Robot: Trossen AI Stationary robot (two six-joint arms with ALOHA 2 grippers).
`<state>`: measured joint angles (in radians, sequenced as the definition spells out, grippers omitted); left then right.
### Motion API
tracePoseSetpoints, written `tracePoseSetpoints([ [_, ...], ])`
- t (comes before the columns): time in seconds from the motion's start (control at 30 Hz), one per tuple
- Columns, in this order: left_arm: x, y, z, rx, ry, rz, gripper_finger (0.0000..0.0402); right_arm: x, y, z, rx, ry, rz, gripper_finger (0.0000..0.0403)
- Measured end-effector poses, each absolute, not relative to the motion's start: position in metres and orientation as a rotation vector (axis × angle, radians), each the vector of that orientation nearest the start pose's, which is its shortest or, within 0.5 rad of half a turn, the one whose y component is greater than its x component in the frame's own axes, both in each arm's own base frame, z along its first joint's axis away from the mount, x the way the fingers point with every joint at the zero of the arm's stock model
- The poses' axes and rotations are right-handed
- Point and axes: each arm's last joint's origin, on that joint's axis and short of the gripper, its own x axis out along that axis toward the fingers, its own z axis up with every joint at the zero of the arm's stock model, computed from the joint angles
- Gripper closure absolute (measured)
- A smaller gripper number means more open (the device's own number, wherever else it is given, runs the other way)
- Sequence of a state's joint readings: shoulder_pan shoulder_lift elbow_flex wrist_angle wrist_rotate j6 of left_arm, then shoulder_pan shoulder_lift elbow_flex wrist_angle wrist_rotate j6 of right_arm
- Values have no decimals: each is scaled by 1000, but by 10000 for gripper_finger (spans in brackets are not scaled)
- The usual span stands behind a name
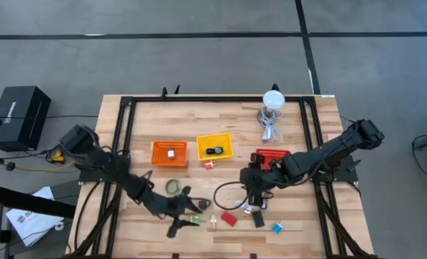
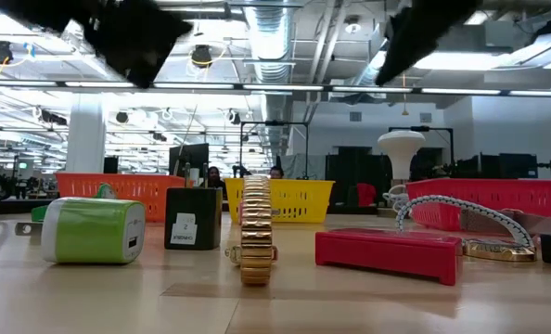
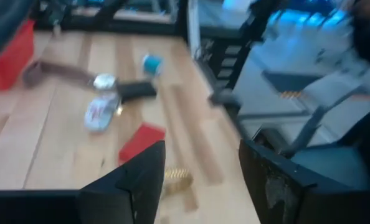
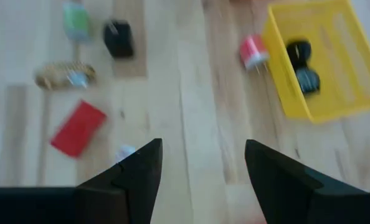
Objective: Pick & Place Office items
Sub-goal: Put the green charging adapter into the orange bin
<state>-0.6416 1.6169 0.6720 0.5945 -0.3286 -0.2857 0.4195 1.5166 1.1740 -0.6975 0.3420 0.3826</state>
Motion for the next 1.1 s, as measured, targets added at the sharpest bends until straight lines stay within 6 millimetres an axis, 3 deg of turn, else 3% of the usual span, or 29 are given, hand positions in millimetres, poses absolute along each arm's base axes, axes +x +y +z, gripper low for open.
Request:
tracePoseSetpoints([
  [0.23, 255, -193, 133, -44, 451, -225, 159, 291, 114, 265, 1, 869, -92, 184],
  [0.5, 252, -198, 97, -117, 562, -167, 138, 295, 107, 264, 50, 891, -60, 184],
  [0.83, 252, -196, 100, -81, 550, -130, 137, 295, 105, 264, 59, 899, -40, 184],
  [1.1, 247, -194, 92, -81, 644, -119, 137, 295, 105, 264, 59, 899, -39, 184],
])
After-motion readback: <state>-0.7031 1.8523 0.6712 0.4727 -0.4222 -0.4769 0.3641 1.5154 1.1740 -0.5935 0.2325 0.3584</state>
